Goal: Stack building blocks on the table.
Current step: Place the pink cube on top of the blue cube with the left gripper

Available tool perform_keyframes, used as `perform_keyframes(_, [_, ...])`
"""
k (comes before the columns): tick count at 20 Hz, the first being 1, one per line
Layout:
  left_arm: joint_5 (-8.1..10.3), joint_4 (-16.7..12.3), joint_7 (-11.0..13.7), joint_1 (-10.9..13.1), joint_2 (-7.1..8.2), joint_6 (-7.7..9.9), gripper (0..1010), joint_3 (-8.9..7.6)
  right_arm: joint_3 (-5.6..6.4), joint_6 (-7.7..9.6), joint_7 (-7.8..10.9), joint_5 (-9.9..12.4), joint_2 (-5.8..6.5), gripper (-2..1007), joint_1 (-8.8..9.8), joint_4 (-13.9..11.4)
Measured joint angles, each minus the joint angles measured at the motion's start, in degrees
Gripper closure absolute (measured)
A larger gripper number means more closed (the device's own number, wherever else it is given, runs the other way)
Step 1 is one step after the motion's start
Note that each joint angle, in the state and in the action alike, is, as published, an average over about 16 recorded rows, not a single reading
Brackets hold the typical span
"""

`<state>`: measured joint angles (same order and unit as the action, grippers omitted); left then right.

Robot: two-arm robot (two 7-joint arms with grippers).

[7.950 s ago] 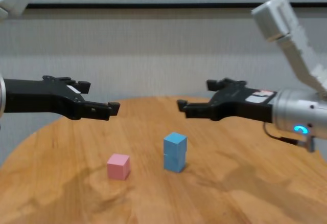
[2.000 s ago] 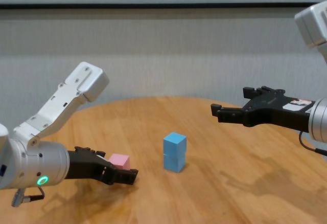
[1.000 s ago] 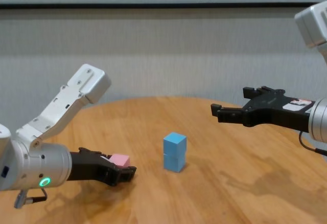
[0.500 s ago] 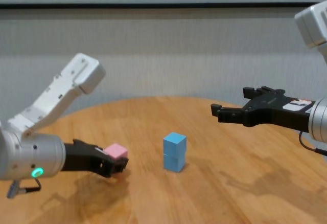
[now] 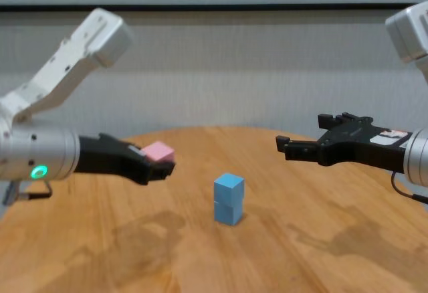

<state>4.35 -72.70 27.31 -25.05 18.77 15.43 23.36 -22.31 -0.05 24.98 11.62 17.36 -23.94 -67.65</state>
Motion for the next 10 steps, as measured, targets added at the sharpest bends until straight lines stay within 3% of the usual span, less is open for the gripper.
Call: perform_keyframes(10, [0.37, -2.39, 2.82, -3.19, 0.49, 0.38, 616, 3.56, 0.0, 0.0, 0.0, 0.0, 0.0, 4, 0.0, 0.0])
